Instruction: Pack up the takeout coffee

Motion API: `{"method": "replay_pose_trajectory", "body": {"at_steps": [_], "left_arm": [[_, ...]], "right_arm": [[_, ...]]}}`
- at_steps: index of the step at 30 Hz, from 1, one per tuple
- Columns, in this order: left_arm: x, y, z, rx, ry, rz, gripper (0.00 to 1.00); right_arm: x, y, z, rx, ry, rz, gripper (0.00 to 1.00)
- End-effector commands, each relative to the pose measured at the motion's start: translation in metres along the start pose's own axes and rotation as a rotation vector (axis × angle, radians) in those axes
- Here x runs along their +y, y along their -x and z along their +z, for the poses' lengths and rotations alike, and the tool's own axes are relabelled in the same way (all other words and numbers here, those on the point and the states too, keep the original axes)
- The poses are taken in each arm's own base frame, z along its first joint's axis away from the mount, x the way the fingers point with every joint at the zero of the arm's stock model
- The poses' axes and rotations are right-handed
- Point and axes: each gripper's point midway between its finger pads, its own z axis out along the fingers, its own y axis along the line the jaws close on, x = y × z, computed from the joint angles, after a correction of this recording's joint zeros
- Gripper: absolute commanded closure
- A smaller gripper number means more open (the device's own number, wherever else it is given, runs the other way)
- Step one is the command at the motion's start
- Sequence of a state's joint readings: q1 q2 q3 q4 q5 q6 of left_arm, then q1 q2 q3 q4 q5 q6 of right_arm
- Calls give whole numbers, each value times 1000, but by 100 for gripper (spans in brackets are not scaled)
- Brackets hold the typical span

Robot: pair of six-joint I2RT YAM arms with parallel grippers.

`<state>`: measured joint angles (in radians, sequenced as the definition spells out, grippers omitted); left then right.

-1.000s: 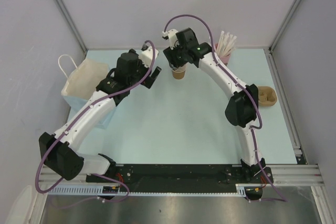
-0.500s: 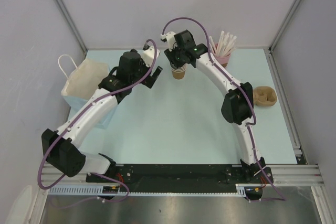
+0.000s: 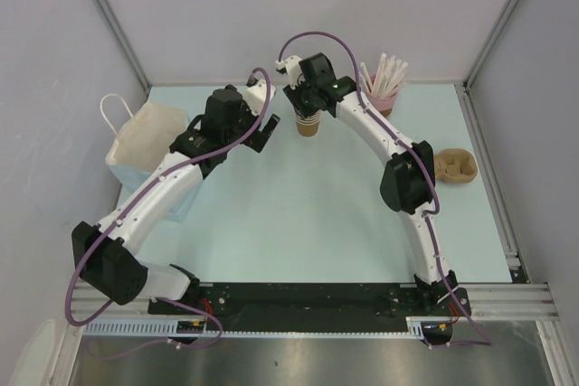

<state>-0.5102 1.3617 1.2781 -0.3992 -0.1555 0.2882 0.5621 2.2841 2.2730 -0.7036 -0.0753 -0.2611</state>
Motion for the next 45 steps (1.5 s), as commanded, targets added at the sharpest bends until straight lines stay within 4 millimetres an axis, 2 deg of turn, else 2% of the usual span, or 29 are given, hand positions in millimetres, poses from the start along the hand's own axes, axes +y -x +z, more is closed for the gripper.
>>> {"method": "replay_pose_trajectory", "body": {"at_steps": [1, 6, 13, 17, 27, 34, 37, 38, 40, 41, 43, 45], "left_arm": [[5, 19, -2, -45, 19, -24, 0], [5, 18, 0, -37, 18, -23, 0], [5, 17, 1, -33, 20, -23, 1], [6, 19, -1, -38, 25, -22, 1], [8, 21, -4, -48, 29, -26, 0], [10, 23, -8, -56, 39, -25, 0], [14, 24, -8, -57, 59, -17, 0], [16, 23, -8, -54, 68, -7, 0], [21, 24, -7, -49, 86, 9, 0], [22, 24, -7, -47, 90, 24, 0], [25, 25, -5, -40, 99, 46, 0], [29, 28, -3, -39, 109, 62, 0]], "right_arm": [[-11, 24, -3, -71, -38, -18, 71], [-9, 29, -8, -87, -30, -26, 86], [-13, 31, -11, -89, -50, -39, 100], [-15, 40, -19, -112, -69, -52, 100], [-21, 81, -55, -210, -157, -117, 100], [-23, 110, -95, -285, -199, -140, 100], [-20, 111, -112, -281, -202, -160, 100], [-16, 116, -127, -295, -200, -164, 100], [-9, 106, -135, -262, -178, -176, 100], [-3, 109, -156, -277, -171, -186, 100], [3, 107, -173, -281, -164, -207, 100], [19, 93, -191, -259, -122, -235, 100]]}}
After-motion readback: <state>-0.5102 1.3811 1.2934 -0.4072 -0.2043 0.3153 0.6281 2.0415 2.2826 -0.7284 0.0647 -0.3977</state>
